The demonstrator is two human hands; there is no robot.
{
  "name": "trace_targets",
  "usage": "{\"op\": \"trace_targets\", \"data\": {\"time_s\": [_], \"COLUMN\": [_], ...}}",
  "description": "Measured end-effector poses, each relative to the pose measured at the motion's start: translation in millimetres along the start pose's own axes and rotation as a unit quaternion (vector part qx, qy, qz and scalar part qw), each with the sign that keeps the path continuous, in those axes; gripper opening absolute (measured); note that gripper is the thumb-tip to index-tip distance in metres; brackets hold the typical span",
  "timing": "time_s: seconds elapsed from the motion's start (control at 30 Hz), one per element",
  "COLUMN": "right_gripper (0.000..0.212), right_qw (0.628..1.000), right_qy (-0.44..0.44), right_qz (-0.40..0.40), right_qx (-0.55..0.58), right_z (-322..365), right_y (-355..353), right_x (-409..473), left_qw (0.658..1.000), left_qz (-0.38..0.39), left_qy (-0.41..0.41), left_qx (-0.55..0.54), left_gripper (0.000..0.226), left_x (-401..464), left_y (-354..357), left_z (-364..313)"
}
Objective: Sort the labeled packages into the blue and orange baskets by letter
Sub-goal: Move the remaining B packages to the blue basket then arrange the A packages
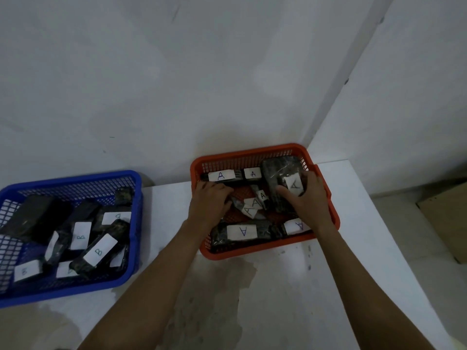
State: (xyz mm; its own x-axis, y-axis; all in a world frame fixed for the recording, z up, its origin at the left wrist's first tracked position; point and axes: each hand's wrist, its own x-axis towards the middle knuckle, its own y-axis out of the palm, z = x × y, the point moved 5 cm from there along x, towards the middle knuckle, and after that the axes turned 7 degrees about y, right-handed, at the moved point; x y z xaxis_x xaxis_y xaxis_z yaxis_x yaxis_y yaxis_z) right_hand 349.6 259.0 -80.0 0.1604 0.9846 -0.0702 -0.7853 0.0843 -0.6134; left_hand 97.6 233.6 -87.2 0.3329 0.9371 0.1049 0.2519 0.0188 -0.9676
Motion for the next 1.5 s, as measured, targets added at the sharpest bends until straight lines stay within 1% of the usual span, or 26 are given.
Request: {"op": "trace_targets", "data": {"time_s": [0.1,0.2,0.27,0.33,0.5,0.6,0.7,0.77,0.8,0.93,1.0,1.07,1.13,1.2,1.37,1.43,1.47,1.5], "right_gripper": [0.072,0.073,0.073,0.07,0.068,0.071,0.068,0.066,0.069,0.076,0.085,0.095,0.097,0.088,0.04,0.025,0.02,0.022], "right_qw": [0.997,0.995,0.995,0.995,0.996,0.998,1.0,0.997,0.994,0.97,0.95,0.92,0.903,0.905,0.915,0.936,0.952,0.967], "right_qy": [0.049,0.057,0.051,0.048,0.028,0.01,-0.022,-0.058,-0.072,-0.084,-0.063,-0.044,-0.028,-0.031,-0.127,-0.145,-0.147,-0.142], "right_qz": [0.026,0.037,0.036,0.033,0.035,0.037,-0.005,-0.032,-0.032,0.005,0.031,0.053,0.063,0.051,-0.011,-0.044,-0.045,-0.026], "right_qx": [0.045,0.069,0.076,0.081,0.072,0.052,0.002,-0.041,-0.075,-0.23,-0.306,-0.386,-0.424,-0.421,-0.382,-0.316,-0.266,-0.208], "right_z": [-16.1,-18.4,-17.3,-17.5,-17.9,-17.3,-9.3,4.4,12.7,40.5,46.1,47.2,48.3,50.3,53.8,47.4,42.7,37.4], "right_y": [-2.5,-1.5,-0.6,-0.4,-0.6,1.1,4.1,12.0,20.4,76.4,104.5,122.8,129.8,128.0,93.0,66.8,53.6,42.6], "right_x": [-4.1,-6.8,-8.1,-8.4,-8.0,-9.3,-11.8,-14.9,-16.9,-29.1,-31.4,-29.8,-26.6,-24.0,-21.3,-18.0,-15.9,-12.9], "left_qw": [0.996,0.985,0.979,0.979,0.987,0.993,0.998,0.998,0.996,0.988,0.985,0.983,0.983,0.982,0.986,0.989,0.99,0.992], "left_qz": [0.075,0.136,0.157,0.158,0.111,0.052,-0.02,-0.068,-0.085,-0.102,-0.109,-0.112,-0.112,-0.115,-0.119,-0.11,-0.107,-0.101], "left_qy": [0.04,0.064,0.071,0.08,0.089,0.082,0.042,-0.002,-0.026,-0.094,-0.11,-0.119,-0.122,-0.118,-0.083,-0.067,-0.051,-0.031], "left_qx": [0.024,0.08,0.106,0.105,0.07,0.062,0.037,0.01,-0.007,-0.062,-0.075,-0.083,-0.086,-0.091,-0.084,-0.077,-0.071,-0.065], "left_gripper": [0.047,0.047,0.046,0.044,0.042,0.039,0.034,0.033,0.033,0.032,0.032,0.033,0.033,0.033,0.033,0.032,0.032,0.031], "left_x": [16.0,23.4,24.3,26.6,29.3,21.8,8.2,-2.8,-8.3,-26.5,-31.6,-34.7,-35.9,-35.9,-32.7,-32.3,-31.8,-31.0], "left_y": [12.2,20.7,24.8,25.9,4.8,-21.8,-49.5,-62.6,-66.8,-69.2,-68.3,-67.0,-65.7,-65.0,-60.5,-55.5,-52.6,-49.3], "left_z": [-7.9,-7.3,-4.5,-3.5,-1.4,6.1,23.6,36.6,41.2,45.7,45.5,45.7,46.6,48.3,49.8,48.1,45.5,41.1]}}
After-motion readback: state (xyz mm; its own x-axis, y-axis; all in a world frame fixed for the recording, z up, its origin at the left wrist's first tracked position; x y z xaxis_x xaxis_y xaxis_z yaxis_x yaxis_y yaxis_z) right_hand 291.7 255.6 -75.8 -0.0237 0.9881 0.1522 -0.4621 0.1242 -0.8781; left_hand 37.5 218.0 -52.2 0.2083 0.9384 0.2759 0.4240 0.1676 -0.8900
